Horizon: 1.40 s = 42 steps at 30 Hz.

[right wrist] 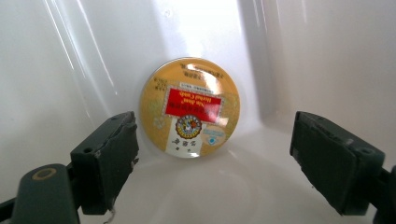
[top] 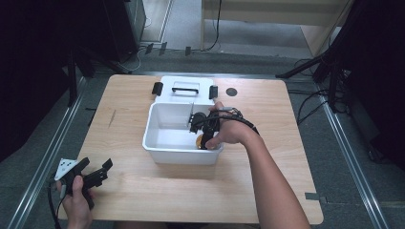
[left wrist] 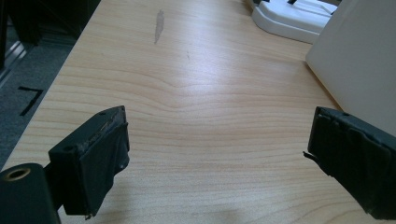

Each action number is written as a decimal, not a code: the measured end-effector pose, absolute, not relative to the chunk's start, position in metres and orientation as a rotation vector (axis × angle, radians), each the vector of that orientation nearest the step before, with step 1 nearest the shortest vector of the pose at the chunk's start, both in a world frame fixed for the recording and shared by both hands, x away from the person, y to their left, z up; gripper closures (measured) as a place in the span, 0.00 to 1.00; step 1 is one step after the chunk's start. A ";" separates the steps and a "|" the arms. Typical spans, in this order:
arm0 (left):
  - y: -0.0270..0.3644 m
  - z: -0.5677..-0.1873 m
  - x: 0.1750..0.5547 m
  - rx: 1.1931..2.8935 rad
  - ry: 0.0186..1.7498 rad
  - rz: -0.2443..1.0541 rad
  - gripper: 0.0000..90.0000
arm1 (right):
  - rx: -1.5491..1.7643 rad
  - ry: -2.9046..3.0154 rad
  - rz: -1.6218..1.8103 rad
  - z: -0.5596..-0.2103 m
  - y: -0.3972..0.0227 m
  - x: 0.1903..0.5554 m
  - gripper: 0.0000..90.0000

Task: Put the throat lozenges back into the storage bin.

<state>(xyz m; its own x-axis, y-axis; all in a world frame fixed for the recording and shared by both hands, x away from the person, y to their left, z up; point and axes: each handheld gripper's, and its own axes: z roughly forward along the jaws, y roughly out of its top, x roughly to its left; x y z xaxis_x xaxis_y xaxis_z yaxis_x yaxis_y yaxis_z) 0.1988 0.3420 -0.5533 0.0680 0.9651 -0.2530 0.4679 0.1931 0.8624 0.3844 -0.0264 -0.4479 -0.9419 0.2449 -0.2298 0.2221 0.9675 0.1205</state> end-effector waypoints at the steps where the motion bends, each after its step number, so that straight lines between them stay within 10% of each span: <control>1: 0.342 -0.553 0.199 1.414 1.543 0.677 0.07 | 0.345 2.868 0.132 -0.448 -0.027 0.384 0.18; 26: 0.341 -0.553 0.199 1.409 1.549 0.678 0.07 | 0.534 2.805 0.477 -0.386 -0.052 0.375 0.43; 42: 0.341 -0.553 0.199 1.409 1.548 0.682 0.07 | 0.672 2.725 0.601 -0.358 -0.103 0.365 0.42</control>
<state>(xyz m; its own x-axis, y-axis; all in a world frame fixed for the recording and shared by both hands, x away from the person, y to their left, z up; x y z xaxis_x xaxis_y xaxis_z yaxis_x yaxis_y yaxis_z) 0.1992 0.3408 -0.5533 0.0613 0.9658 -0.2521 0.4653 0.1958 0.8632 0.3652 -0.1033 -0.3575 -0.8558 0.4925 -0.1583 0.3801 0.8062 0.4534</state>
